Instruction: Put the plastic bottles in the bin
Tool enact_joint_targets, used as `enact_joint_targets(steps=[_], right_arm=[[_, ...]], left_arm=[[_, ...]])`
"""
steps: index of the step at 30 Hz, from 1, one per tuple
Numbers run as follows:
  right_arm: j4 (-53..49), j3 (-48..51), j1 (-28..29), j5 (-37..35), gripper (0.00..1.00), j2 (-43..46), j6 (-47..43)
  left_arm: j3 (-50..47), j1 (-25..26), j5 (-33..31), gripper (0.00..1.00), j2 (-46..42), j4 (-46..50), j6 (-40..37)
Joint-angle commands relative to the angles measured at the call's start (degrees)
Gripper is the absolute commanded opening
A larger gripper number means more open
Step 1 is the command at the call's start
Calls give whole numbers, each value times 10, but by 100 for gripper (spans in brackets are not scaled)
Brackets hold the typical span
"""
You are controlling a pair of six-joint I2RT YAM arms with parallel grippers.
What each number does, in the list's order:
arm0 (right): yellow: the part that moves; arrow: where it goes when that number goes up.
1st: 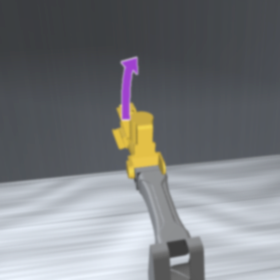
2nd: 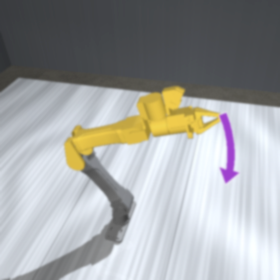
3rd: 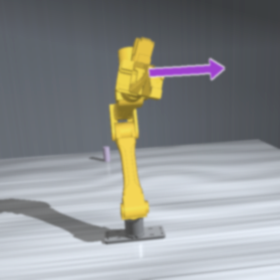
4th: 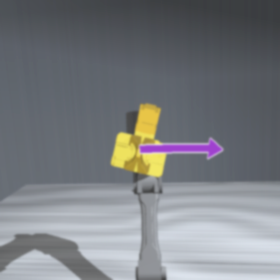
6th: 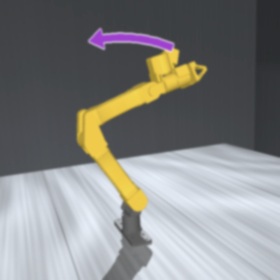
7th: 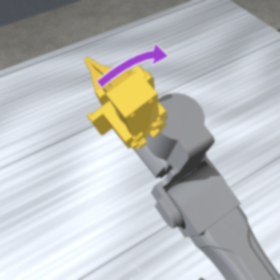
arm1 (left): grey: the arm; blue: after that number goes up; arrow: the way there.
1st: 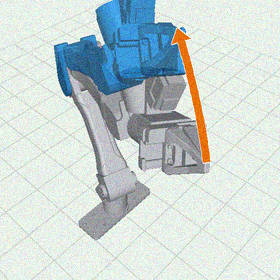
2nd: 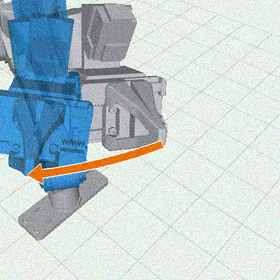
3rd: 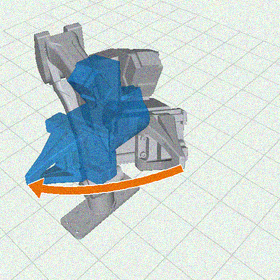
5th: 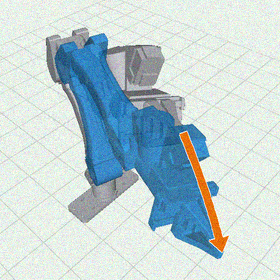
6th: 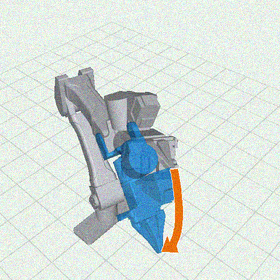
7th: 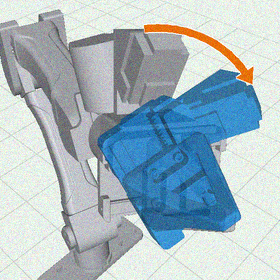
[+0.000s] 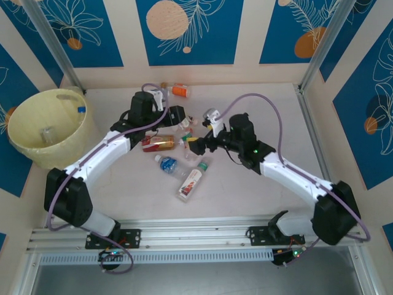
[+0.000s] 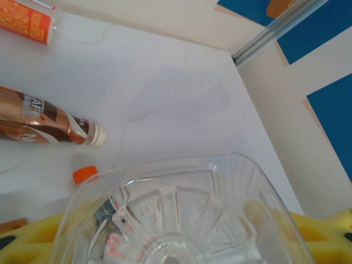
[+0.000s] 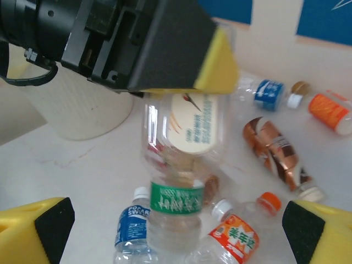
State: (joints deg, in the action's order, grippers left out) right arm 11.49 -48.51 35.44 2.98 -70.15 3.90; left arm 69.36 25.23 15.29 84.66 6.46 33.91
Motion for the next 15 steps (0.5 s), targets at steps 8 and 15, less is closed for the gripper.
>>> enact_joint_targets(steps=[8, 15], right_arm=[[160, 129, -124, -29, 99, 120, 177], [99, 115, -140, -38, 99, 128, 202]], left_arm=[[-20, -40, -33, 45, -70, 2, -36], [-2, -79, -72, 46, -141, 53, -74]])
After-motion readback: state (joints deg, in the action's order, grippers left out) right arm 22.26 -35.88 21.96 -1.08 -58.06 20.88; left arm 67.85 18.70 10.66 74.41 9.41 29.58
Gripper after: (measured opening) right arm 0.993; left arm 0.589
